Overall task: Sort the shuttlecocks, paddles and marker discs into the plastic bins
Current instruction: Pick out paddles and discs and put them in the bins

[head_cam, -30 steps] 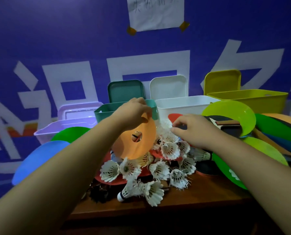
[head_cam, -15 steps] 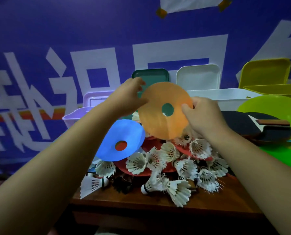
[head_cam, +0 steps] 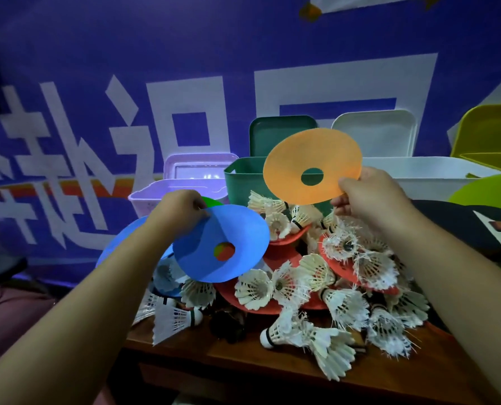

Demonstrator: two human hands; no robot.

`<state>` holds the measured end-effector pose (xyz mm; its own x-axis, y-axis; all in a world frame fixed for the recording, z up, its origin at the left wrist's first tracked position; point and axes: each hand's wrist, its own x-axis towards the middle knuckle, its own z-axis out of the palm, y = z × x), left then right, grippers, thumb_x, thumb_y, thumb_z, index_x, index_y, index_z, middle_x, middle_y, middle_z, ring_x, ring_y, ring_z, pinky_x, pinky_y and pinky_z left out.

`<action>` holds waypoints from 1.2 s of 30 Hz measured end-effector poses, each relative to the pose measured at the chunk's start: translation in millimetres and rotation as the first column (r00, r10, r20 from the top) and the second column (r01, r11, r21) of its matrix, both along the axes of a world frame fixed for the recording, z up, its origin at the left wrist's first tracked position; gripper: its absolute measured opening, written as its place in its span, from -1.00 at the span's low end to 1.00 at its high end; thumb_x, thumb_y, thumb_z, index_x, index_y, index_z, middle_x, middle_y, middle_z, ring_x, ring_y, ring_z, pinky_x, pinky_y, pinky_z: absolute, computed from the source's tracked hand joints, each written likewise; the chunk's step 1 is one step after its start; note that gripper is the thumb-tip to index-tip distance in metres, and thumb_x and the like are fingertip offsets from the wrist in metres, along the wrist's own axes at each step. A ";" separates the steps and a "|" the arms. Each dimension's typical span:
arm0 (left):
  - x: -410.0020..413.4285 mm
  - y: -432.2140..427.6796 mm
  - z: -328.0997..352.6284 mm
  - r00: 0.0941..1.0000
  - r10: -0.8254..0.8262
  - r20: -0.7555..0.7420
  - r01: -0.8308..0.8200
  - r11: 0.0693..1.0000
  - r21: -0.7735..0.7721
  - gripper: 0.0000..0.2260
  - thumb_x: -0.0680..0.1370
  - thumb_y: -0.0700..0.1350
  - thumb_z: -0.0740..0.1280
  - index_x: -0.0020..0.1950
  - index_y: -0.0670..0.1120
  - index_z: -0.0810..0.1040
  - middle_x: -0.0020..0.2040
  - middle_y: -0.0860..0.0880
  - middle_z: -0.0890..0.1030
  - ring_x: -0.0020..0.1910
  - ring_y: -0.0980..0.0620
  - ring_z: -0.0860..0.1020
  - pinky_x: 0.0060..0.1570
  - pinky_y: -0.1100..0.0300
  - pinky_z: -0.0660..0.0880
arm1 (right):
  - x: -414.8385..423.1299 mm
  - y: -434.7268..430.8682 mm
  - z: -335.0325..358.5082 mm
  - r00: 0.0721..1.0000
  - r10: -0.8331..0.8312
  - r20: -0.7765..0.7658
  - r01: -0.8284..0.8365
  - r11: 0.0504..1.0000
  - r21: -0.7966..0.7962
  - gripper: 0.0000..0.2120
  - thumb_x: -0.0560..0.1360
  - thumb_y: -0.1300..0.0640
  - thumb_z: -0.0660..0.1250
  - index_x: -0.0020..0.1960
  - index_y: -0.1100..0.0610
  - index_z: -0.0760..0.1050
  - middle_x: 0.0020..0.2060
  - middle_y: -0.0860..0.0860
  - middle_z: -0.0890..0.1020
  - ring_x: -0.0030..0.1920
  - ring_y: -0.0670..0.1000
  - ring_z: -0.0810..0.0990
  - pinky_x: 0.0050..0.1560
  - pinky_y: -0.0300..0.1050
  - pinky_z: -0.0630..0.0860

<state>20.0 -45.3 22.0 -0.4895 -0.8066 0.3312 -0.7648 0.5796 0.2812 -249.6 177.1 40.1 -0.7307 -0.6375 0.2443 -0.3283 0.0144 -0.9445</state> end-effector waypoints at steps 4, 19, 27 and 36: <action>5.0 1.7 12.6 0.942 -0.020 -0.334 0.069 0.988 0.135 -0.91 0.61 -0.01 0.44 -0.04 0.02 0.69 -0.13 0.00 0.66 -0.20 -0.01 0.57 -0.24 0.13 0.47 | -6.5 -2.8 1.1 0.999 0.011 0.053 -0.008 0.999 -0.047 -0.89 0.65 0.25 0.24 0.12 0.18 0.53 -0.25 0.17 0.70 -0.31 0.09 0.71 -0.04 0.15 0.74; -72.2 25.2 68.6 0.326 0.332 -0.885 0.626 0.626 0.466 -0.86 0.65 -0.23 0.37 0.15 -0.27 0.53 -0.24 -0.18 0.71 -0.38 -0.04 0.70 -0.36 0.23 0.63 | -52.5 18.6 17.9 0.881 0.049 0.471 0.150 0.914 -0.377 -0.93 0.69 0.24 0.22 0.06 0.24 0.43 -0.07 0.26 0.67 -0.33 -0.01 0.67 -0.31 -0.13 0.67; -161.2 39.6 85.4 0.341 0.318 -0.885 0.770 0.445 0.457 -0.76 0.67 -0.28 0.26 0.32 -0.35 0.46 -0.17 -0.23 0.74 -0.29 -0.10 0.74 -0.43 0.22 0.61 | -94.2 55.6 45.5 0.907 -0.144 0.397 0.291 0.895 -0.339 -0.90 0.67 0.24 0.18 0.00 0.21 0.43 -0.07 0.22 0.66 -0.21 0.02 0.71 -0.31 -0.11 0.68; -265.0 82.9 90.5 0.478 0.217 -0.851 0.724 0.452 0.521 -0.90 0.66 -0.35 0.21 0.11 -0.35 0.49 0.00 -0.32 0.69 -0.20 -0.17 0.73 -0.06 0.13 0.68 | -140.1 101.7 38.8 0.870 -0.309 0.385 0.432 0.853 -0.292 -0.88 0.64 0.22 0.19 -0.03 0.21 0.45 -0.04 0.23 0.67 -0.23 0.07 0.68 -0.29 -0.07 0.63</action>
<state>-245.0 37.6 112.5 -0.6529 -0.7573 0.0159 0.1942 -0.1471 0.9699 -389.7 278.9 78.9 -0.9692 -0.2160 0.1187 -0.0543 -0.2830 -0.9576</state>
